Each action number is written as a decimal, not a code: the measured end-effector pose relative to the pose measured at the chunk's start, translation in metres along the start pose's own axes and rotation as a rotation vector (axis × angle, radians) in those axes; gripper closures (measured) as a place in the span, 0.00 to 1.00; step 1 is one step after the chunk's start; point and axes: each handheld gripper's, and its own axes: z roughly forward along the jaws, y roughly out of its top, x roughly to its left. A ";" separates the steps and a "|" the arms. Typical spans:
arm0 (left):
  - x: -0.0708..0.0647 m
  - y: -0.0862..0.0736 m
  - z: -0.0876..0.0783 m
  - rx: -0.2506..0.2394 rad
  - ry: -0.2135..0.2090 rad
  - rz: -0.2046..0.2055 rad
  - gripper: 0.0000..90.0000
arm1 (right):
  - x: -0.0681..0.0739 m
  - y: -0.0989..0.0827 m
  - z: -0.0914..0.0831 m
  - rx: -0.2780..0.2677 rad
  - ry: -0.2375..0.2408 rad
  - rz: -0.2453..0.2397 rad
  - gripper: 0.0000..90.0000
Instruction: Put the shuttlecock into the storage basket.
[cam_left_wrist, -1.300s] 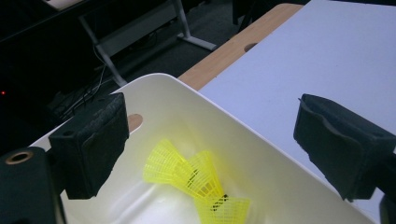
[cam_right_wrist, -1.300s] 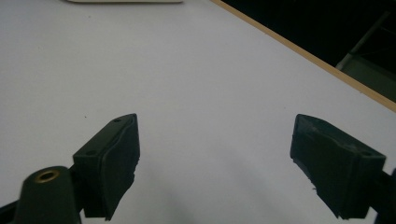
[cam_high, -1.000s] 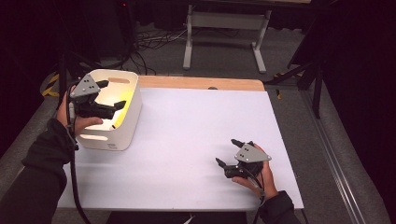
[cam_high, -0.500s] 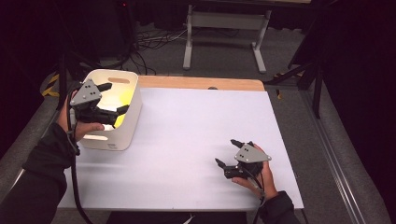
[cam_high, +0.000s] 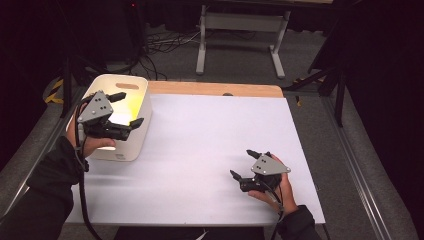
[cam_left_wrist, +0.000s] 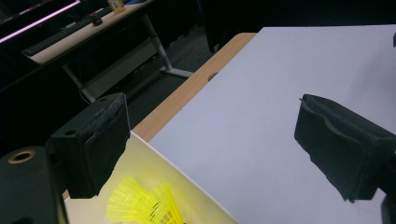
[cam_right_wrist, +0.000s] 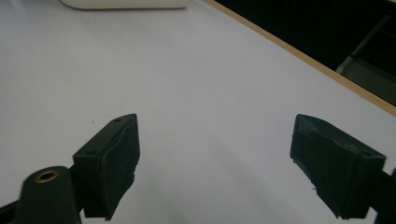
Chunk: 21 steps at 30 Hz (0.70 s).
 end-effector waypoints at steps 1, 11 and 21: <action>-0.003 0.000 0.000 -0.005 -0.005 0.003 0.13 | 0.000 0.000 0.000 -0.002 0.002 0.000 0.19; -0.019 0.004 -0.002 -0.028 -0.030 0.043 0.13 | 0.003 0.003 -0.001 -0.003 0.012 -0.009 0.19; -0.033 0.005 -0.001 -0.044 -0.057 0.068 0.12 | 0.006 0.005 -0.002 -0.003 0.019 -0.016 0.19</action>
